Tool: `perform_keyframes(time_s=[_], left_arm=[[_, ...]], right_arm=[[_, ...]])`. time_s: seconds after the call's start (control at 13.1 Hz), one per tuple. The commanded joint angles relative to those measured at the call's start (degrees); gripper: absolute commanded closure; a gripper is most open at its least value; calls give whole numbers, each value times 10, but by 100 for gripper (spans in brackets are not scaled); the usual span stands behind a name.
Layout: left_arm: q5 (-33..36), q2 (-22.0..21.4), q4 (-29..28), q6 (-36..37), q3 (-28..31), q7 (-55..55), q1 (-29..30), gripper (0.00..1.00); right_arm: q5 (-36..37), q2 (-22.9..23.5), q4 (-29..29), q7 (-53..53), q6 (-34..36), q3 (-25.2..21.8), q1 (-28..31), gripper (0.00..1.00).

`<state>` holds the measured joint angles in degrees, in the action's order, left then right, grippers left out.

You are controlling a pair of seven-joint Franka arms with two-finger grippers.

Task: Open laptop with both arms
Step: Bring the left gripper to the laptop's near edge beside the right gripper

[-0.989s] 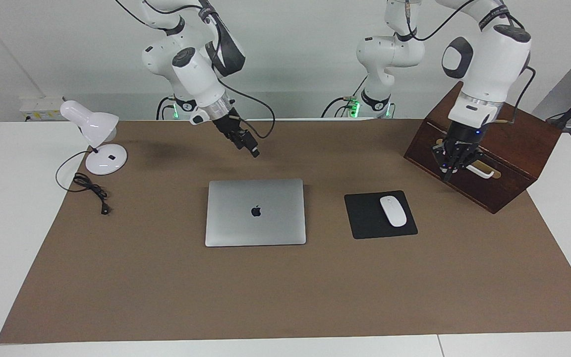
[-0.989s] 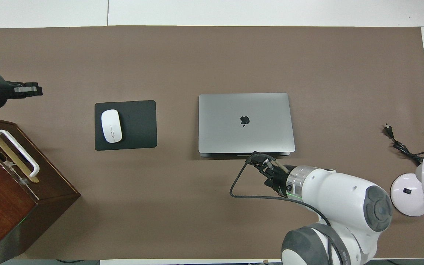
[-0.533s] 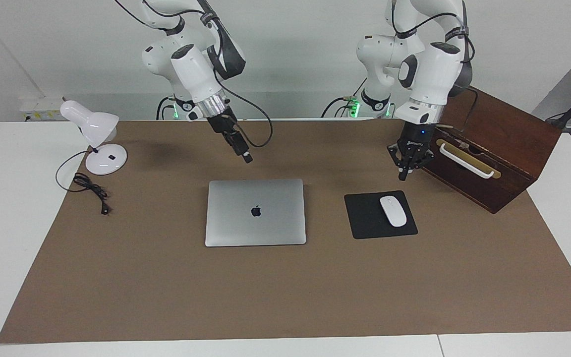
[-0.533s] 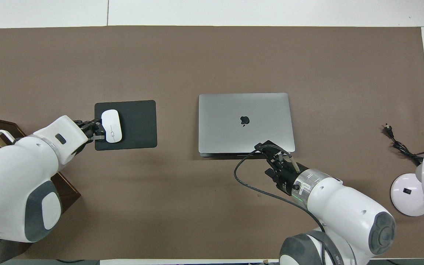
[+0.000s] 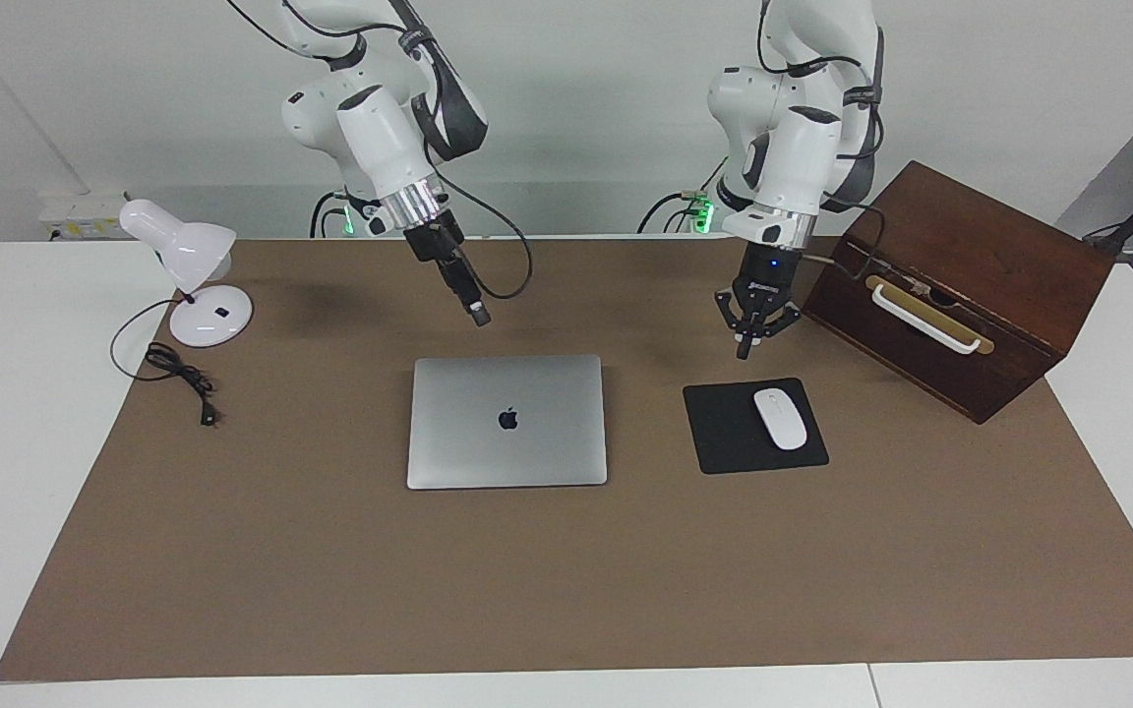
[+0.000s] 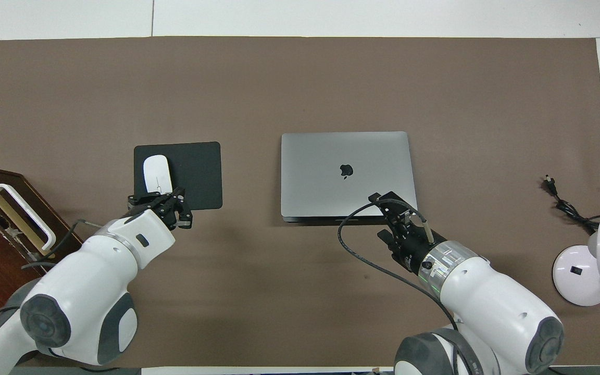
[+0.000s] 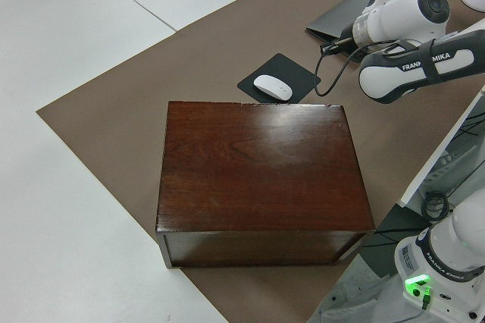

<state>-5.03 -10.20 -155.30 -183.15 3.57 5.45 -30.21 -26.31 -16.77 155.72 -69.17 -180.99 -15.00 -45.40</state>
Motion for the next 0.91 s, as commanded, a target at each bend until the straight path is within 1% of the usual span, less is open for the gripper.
perform_keyframes(time_s=[0.0,0.23,0.38,0.53,0.61,0.84], left_arm=[[-9,44,-15,-85,9,15,-53,100],[-9,48,-21,-93,9,16,-98,100],[-9,63,-21,-115,9,15,-121,100],[-9,114,-20,-177,8,14,-144,100],[-9,124,-19,-177,8,13,-152,100],[-8,128,-15,-177,8,12,-159,100]], right_arm=[[-15,-17,34,1,-30,4,-5,0],[-15,-37,63,2,-48,8,-5,0],[-15,-45,71,3,-48,8,-5,0],[-15,-48,75,8,-46,8,-4,0],[-15,-48,74,10,-43,7,-4,0],[-15,-40,74,11,-42,6,-5,0]])
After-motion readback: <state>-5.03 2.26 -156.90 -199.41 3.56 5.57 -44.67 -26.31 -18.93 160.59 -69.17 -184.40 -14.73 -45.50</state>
